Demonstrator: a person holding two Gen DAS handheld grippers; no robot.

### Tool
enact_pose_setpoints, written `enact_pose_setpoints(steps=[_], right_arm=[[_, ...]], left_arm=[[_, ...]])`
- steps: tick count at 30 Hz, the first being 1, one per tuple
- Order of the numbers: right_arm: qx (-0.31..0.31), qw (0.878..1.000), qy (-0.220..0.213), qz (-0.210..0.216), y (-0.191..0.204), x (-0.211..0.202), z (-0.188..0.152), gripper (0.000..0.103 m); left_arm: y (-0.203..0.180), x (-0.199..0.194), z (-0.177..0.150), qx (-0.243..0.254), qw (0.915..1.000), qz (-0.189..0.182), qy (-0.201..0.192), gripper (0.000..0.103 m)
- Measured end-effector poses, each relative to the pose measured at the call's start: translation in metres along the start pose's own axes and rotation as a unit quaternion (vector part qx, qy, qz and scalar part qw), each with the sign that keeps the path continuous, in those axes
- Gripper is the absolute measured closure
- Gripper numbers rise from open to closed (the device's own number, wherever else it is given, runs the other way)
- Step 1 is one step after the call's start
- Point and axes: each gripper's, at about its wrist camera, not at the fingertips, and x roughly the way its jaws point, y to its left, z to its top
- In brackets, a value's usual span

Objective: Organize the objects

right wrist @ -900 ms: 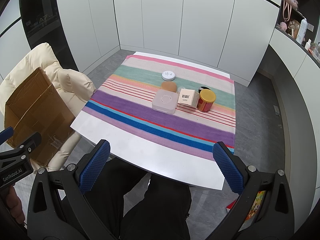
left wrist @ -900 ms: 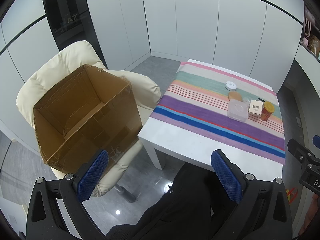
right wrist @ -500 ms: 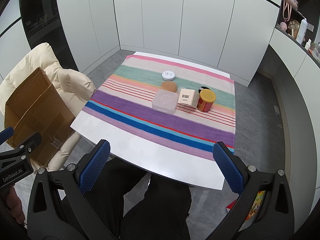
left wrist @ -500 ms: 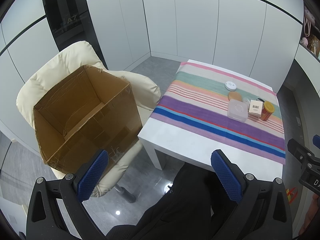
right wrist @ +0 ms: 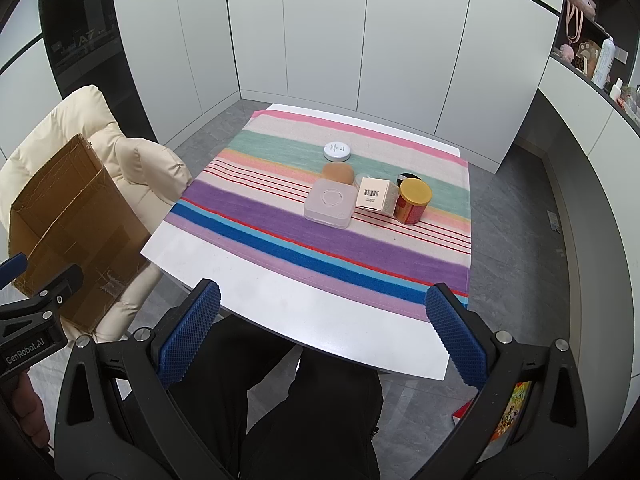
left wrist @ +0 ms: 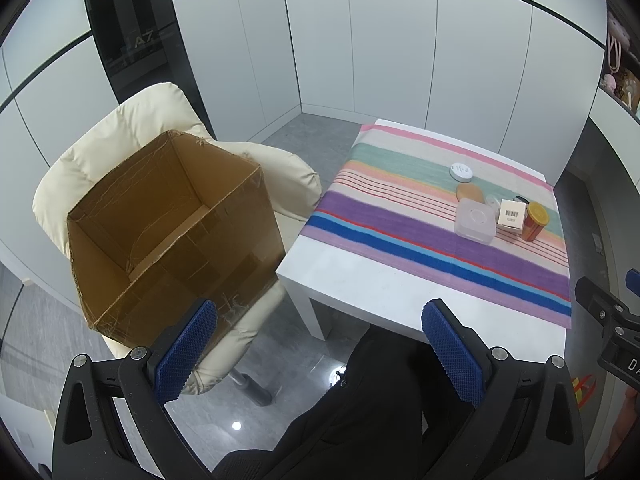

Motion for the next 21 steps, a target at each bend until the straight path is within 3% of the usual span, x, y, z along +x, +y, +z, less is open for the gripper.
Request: enact_pose_setpoints(steps=[21], right_arm=[[0.0, 1.0, 0.0, 0.0, 0.0003, -0.0005, 0.0019, 0.0]], left_arm=[[0.0006, 0.0, 0.0007, -0.001, 1.0, 0.0, 0.0, 0.0]])
